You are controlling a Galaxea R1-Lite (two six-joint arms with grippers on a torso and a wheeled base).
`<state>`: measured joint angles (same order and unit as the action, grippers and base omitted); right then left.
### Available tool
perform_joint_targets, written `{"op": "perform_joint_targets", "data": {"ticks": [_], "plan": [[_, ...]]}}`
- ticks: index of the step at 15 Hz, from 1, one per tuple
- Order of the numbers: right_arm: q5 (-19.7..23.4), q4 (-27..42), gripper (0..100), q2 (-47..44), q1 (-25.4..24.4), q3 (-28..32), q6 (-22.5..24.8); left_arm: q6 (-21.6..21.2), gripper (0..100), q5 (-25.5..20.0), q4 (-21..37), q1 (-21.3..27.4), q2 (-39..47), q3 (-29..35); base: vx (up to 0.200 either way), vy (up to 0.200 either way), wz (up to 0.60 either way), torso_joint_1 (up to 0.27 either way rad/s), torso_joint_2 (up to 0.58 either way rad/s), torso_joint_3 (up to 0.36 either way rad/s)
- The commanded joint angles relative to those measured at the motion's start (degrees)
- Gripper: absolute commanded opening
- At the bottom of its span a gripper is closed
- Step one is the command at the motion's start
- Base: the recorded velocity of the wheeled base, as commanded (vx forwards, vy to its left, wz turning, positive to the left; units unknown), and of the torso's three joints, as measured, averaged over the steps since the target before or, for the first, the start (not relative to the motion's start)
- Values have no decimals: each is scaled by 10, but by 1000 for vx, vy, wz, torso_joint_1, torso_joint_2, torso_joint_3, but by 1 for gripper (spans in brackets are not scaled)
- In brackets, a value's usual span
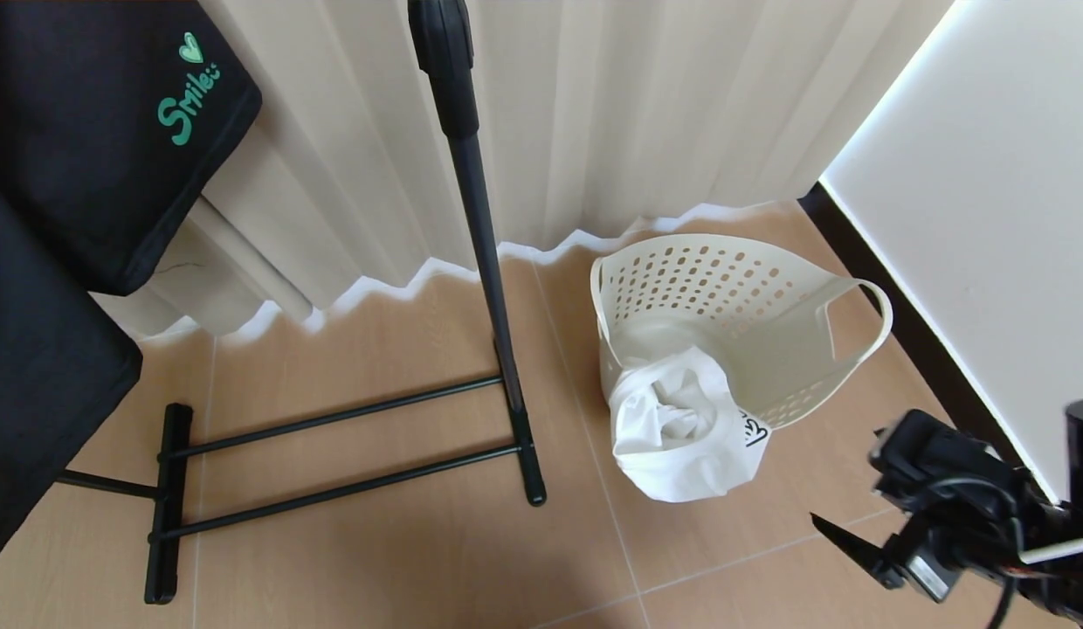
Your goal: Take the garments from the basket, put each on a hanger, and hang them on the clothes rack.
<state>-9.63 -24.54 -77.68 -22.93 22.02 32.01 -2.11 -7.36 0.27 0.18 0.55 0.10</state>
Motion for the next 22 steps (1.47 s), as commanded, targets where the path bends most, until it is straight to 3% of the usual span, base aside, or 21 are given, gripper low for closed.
{"op": "perform_joint_targets", "data": {"ticks": [1, 3, 6, 9, 19, 22], "plan": [[-50, -5, 100, -139, -40, 97, 59, 0, 100, 0, 0, 0, 0, 0, 0, 0, 0, 0, 0, 0], [-79, -30, 100, -201, -41, 153, 93, 0, 100, 0, 0, 0, 0, 0, 0, 0, 0, 0, 0, 0], [-136, -124, 100, -300, -41, 215, 147, 0, 100, 0, 0, 0, 0, 0, 0, 0, 0, 0, 0, 0], [-177, -208, 100, -386, -41, 246, 153, 0, 100, 0, 0, 0, 0, 0, 0, 0, 0, 0, 0, 0], [-217, -219, 100, -547, -5, 457, 156, 4, 100, 1, 0, 0, 0, 0, 0, 0, 0, 0, 0, 0], [-228, -228, 100, -564, -2, 489, 155, 4, 100, 1, 0, 0, 0, 0, 0, 0, 0, 0, 0, 0]]}}
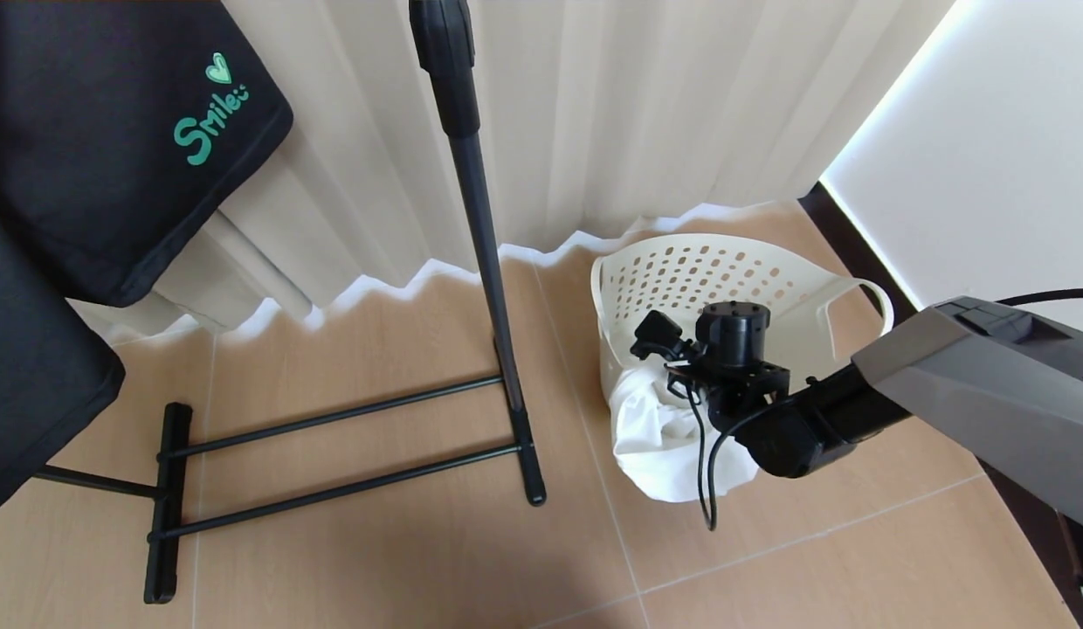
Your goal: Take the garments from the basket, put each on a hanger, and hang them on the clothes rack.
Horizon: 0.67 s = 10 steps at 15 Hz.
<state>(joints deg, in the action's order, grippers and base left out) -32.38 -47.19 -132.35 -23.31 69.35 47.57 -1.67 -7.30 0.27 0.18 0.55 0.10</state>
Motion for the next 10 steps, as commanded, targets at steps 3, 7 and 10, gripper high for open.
{"op": "perform_joint_targets", "data": {"ticks": [3, 7, 10], "plan": [[-8, -29, 100, -37, 5, 38, 0, 0, 100, 0, 0, 0, 0, 0, 0, 0, 0, 0, 0, 0], [-6, -94, 0, -34, 5, 30, -12, 0, 100, 0, 0, 0, 0, 0, 0, 0, 0, 0, 0, 0], [-6, -175, 0, -6, 5, -33, -50, 0, 100, 0, 0, 0, 0, 0, 0, 0, 0, 0, 0, 0]]}}
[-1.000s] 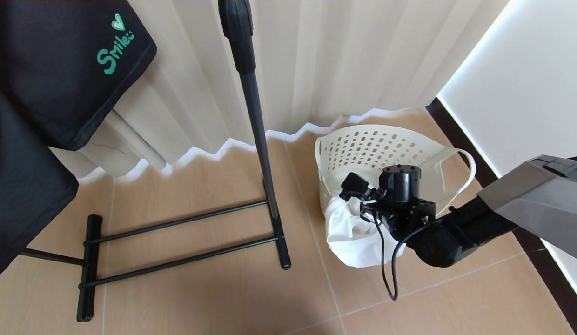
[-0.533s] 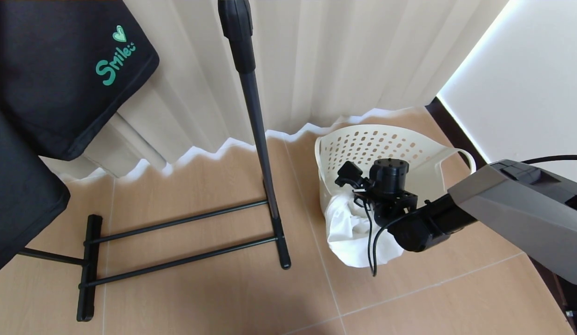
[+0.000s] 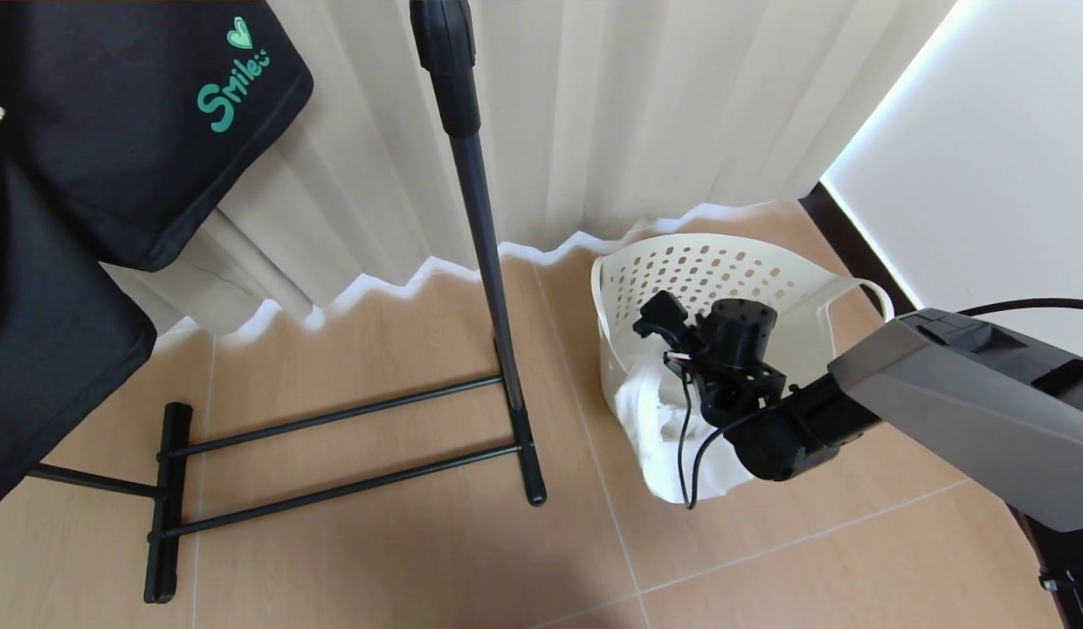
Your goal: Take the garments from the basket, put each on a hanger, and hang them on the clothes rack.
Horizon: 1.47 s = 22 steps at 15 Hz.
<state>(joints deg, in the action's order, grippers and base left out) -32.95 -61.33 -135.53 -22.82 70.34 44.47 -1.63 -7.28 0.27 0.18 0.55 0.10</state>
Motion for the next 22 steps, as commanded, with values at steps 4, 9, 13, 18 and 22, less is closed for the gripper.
{"op": "perform_joint_targets", "data": {"ticks": [4, 9, 13, 18, 22], "plan": [[0, -176, 0, 140, -7, -234, -94, 3, 100, 1, 0, 0, 0, 0, 0, 0, 0, 0, 0, 0], [0, -207, 0, 329, -66, -354, -136, 1, 100, 1, 0, 0, 0, 0, 0, 0, 0, 0, 0, 0], [1, -204, 0, 391, -110, -359, -139, 0, 100, 1, 0, 0, 0, 0, 0, 0, 0, 0, 0, 0], [1, -205, 0, 408, -119, -374, -139, -1, 100, 0, 0, 0, 0, 0, 0, 0, 0, 0, 0, 0], [3, -205, 0, 403, -119, -381, -139, -1, 100, 0, 0, 0, 0, 0, 0, 0, 0, -1, 1, 15]]}}
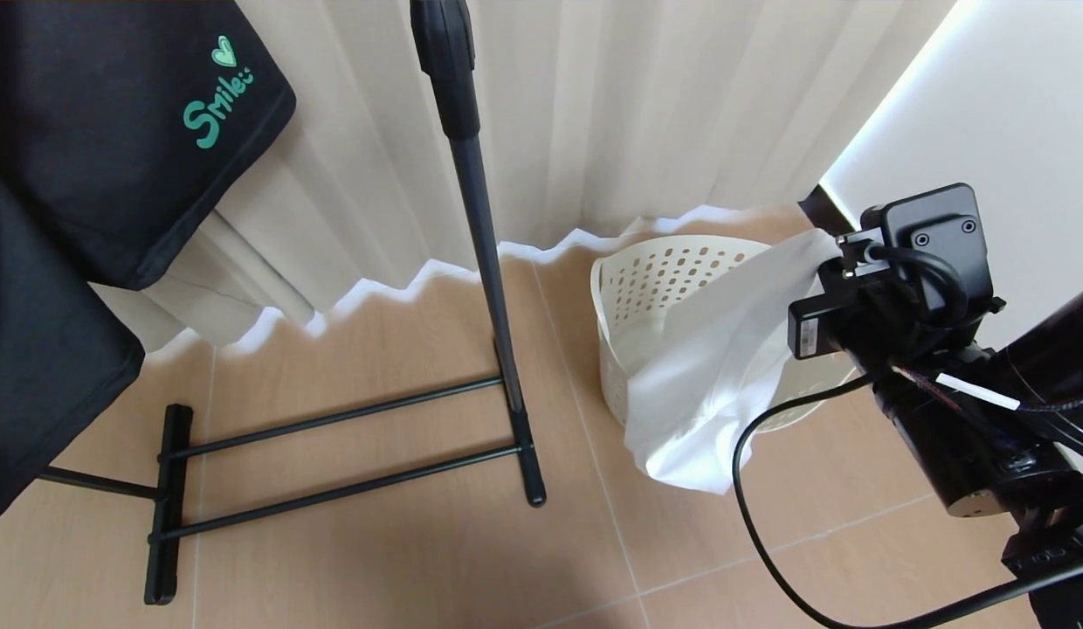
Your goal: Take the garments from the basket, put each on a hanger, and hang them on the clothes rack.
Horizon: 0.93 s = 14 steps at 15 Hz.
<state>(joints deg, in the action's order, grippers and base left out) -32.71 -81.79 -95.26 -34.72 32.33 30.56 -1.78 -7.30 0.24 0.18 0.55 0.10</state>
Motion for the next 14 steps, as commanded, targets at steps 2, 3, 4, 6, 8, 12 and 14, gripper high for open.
{"op": "perform_joint_targets", "data": {"ticks": [2, 3, 4, 6, 8, 12, 14], "plan": [[0, 0, 0, 3, 0, -2, 1, 1, 100, 0, 0, 0, 0, 0, 0, 0, 0, 2, 5, 136], [0, 0, 0, 3, 3, -2, 0, 1, 100, 0, 0, 0, 0, 0, 0, 0, 0, 7, -2, 173], [-2, -1, 0, 3, 3, -7, 1, 1, 100, 0, 0, 0, 0, 0, 0, 0, 0, 2, 7, 198], [-3, -1, 0, 6, 3, -13, 1, 1, 100, 0, 0, 0, 0, 0, 0, 0, 0, 5, 5, 205], [-2, -1, 0, 6, 4, -12, 1, 1, 100, 0, 0, 0, 0, 0, 0, 0, 0, 2, 2, 198], [-2, -1, 0, 11, 4, -13, 1, 1, 100, 0, 0, 0, 0, 0, 0, 0, 0, 0, -1, 199], [4, -1, 0, 16, 10, -19, 1, 1, 100, 0, 0, 0, 0, 0, 0, 0, 0, 5, 2, 207]]}}
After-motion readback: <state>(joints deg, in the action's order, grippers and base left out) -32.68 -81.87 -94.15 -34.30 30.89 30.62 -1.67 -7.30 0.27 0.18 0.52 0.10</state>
